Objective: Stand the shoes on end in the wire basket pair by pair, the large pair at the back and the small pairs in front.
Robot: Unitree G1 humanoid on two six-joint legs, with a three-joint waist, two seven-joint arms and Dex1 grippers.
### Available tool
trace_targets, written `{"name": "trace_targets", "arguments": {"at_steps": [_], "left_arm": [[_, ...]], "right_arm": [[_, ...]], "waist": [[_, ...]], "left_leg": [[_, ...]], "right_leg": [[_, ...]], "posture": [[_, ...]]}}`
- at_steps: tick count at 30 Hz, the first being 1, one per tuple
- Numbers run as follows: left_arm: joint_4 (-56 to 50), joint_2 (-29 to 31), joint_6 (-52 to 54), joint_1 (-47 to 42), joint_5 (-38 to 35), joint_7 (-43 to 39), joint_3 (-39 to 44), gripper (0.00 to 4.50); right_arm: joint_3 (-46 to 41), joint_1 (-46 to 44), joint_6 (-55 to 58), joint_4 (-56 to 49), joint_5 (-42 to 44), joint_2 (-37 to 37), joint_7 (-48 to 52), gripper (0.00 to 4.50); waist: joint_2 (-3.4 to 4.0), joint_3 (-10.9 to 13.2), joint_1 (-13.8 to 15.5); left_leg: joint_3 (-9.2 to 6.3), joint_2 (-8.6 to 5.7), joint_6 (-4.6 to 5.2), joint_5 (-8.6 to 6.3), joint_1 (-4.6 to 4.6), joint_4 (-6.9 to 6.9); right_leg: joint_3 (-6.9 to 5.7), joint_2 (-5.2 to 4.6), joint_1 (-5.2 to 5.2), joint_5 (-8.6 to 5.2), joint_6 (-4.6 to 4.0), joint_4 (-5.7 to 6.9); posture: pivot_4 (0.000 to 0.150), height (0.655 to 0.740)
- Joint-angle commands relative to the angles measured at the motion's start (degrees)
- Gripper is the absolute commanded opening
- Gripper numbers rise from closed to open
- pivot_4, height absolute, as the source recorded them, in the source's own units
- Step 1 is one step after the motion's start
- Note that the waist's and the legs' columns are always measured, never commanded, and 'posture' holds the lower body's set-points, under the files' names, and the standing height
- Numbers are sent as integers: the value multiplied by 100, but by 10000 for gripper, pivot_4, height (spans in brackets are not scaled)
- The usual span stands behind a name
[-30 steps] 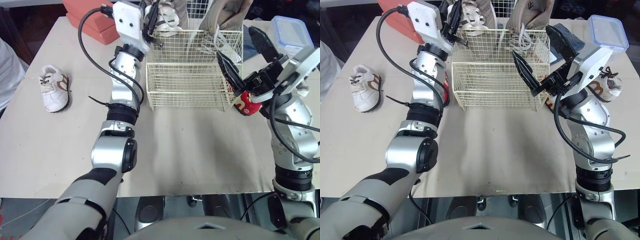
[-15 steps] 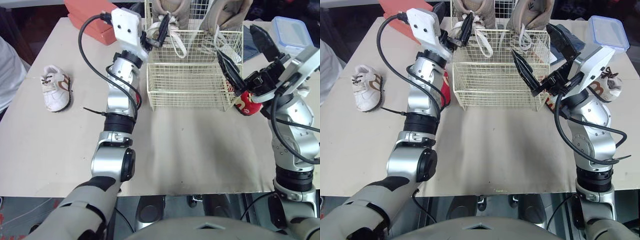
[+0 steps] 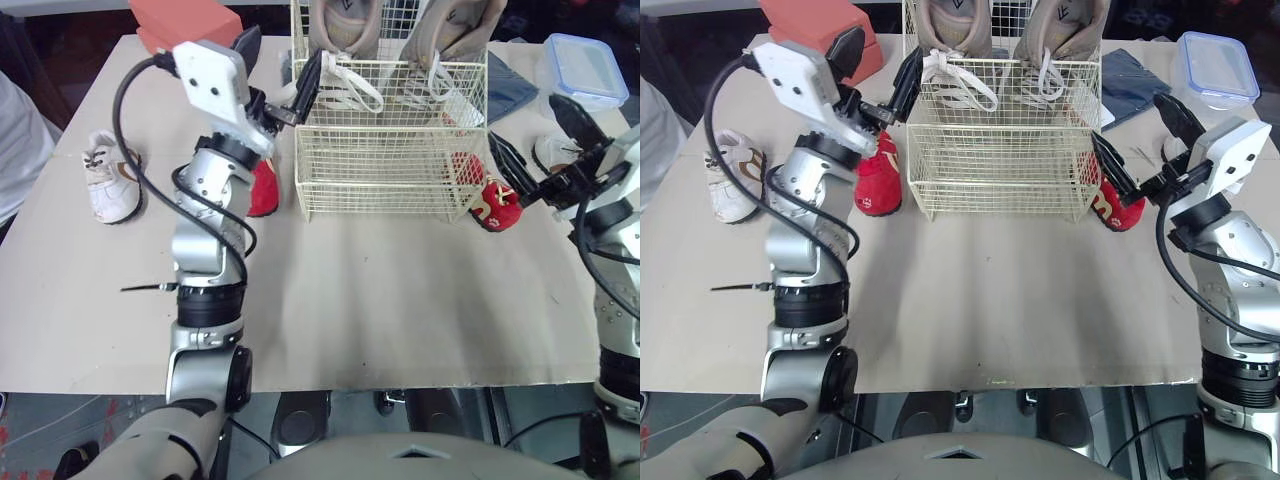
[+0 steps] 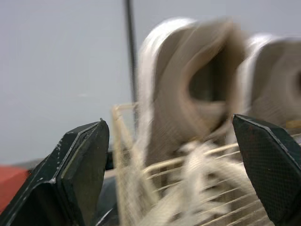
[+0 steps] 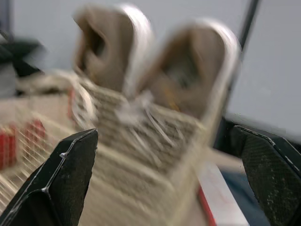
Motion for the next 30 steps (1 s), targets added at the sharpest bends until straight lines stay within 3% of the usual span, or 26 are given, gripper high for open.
{"name": "trace_targets", "arguments": {"at_steps": [1,5,13,20,28,30], "left_arm": [[-793,325,647,54,-577,-385,-3,44853],[-1308,1300,1707,183,-1484,-1574,-117,44853],[-2017,2609,3171,319,-2806,-2647,-90,44853],[-2224,3024,3755,260,-3368,-2889,-142,44853],[-2105,3341,3905,136,-3378,-3227,-270,44853],[-2032,3391,3870,66,-3307,-3324,-311,45000]], "right_arm": [[-312,199,116,87,136,-337,339,45000],[-318,601,414,382,194,-879,934,45000],[-131,816,470,1075,-113,-1038,1175,45000],[-10,608,388,1634,-301,-796,1091,45000],[71,356,783,2137,-208,-672,1255,45000],[93,325,818,2141,-210,-656,1300,39411]], "waist": [[0,0,0],[4,2,-6],[9,3,-3],[10,4,-2],[15,7,-3],[16,7,-2]], "left_leg": [[0,1,0,0,1,0],[2,3,0,0,8,-2],[8,5,1,-1,27,-6],[11,5,0,-1,39,-8],[12,5,0,-1,42,-11],[13,5,0,-1,42,-12]], "right_leg": [[0,1,0,0,0,0],[4,6,2,-2,0,2],[17,8,19,-16,22,-2],[22,9,28,-17,23,-2],[26,13,28,-18,22,-2],[26,13,28,-18,22,-3]], "posture": [[1500,6860],[1500,6860],[1500,6860],[1500,6860],[1500,6860],[1500,6860]]}}
